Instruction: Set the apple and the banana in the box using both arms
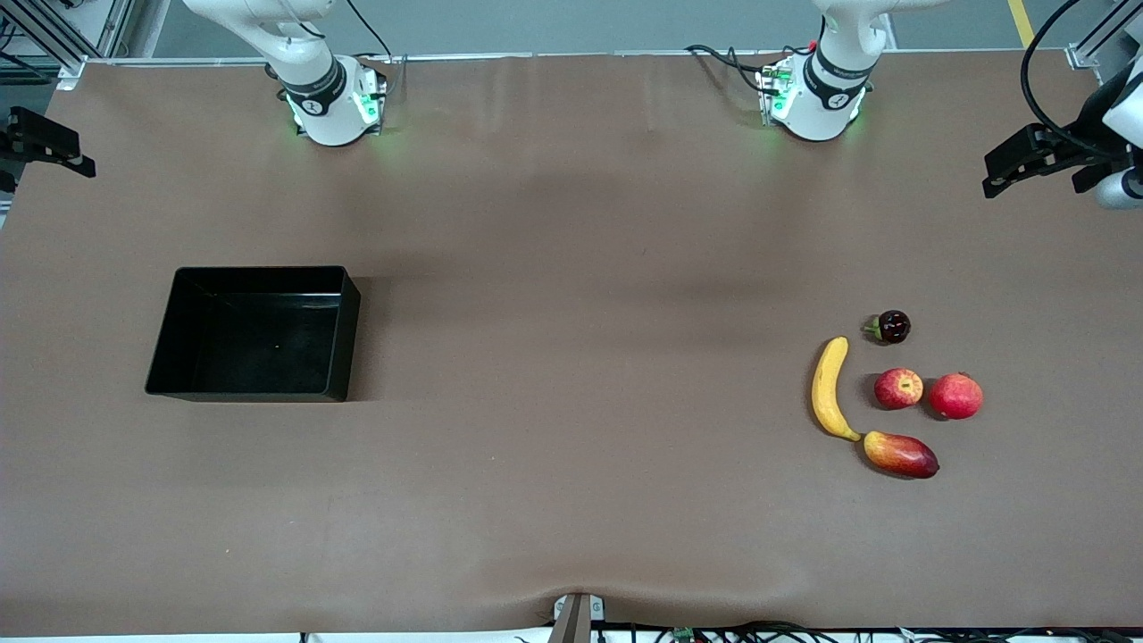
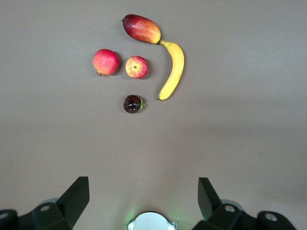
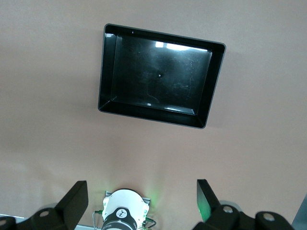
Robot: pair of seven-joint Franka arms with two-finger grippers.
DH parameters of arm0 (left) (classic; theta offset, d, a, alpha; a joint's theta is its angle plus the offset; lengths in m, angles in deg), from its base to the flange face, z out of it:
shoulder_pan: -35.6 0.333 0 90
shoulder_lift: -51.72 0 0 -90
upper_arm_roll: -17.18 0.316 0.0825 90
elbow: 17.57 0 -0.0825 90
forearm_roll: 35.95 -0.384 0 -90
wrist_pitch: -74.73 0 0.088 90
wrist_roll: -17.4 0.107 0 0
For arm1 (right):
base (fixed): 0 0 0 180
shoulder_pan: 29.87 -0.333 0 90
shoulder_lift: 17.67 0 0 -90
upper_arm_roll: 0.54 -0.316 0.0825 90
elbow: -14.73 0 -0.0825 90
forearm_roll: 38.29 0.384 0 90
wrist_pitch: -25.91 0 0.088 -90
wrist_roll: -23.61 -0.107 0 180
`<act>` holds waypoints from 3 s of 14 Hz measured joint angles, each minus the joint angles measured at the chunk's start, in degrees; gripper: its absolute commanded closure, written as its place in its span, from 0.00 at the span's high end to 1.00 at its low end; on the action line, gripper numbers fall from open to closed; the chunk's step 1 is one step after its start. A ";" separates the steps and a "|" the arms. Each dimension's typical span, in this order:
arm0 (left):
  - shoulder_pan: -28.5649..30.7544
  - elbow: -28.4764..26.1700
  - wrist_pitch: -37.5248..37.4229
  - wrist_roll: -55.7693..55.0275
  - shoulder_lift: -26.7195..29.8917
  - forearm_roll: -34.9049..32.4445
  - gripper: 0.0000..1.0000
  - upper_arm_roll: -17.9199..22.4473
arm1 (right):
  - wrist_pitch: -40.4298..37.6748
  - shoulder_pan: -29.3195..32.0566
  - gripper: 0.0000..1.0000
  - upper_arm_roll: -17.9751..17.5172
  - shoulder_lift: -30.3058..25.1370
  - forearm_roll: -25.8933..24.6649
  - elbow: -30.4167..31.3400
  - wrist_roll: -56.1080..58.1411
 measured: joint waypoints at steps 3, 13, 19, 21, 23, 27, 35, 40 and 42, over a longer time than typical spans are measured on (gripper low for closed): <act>0.00 0.00 0.00 0.00 0.00 0.00 1.00 0.06 | 0.00 0.01 1.00 0.00 0.01 0.00 -0.03 0.00; 0.58 -8.08 14.38 -3.29 -8.20 -3.16 1.00 0.55 | 1.21 2.15 1.00 0.38 12.79 -8.02 0.12 0.06; 1.08 -18.34 33.21 -5.18 -14.40 -8.34 1.00 0.52 | 20.46 6.64 1.00 0.41 18.94 -5.66 7.70 0.28; 1.81 -21.21 37.68 -6.94 -15.50 -8.34 1.00 0.53 | 28.25 7.97 1.00 0.41 19.62 -5.61 12.57 0.88; 3.34 -24.38 43.22 -7.56 -16.83 -8.34 1.00 0.54 | 35.29 9.71 1.00 0.45 21.01 -5.59 16.56 2.96; 5.79 -26.60 51.19 -7.57 -22.28 -8.34 1.00 0.53 | 42.78 12.73 0.82 0.46 25.54 -5.05 19.98 4.03; 6.81 -26.62 60.07 -7.51 -30.62 -8.58 1.00 0.38 | 47.45 12.87 0.00 0.37 27.43 -2.40 23.78 4.07; 7.30 -26.65 60.11 -7.34 -31.25 -8.79 0.79 0.50 | 40.78 12.86 0.00 0.08 27.12 0.49 20.37 4.19; 7.28 -26.67 60.10 -7.34 -31.26 -8.80 0.37 0.49 | 33.04 12.84 0.00 0.06 26.97 4.94 15.44 4.17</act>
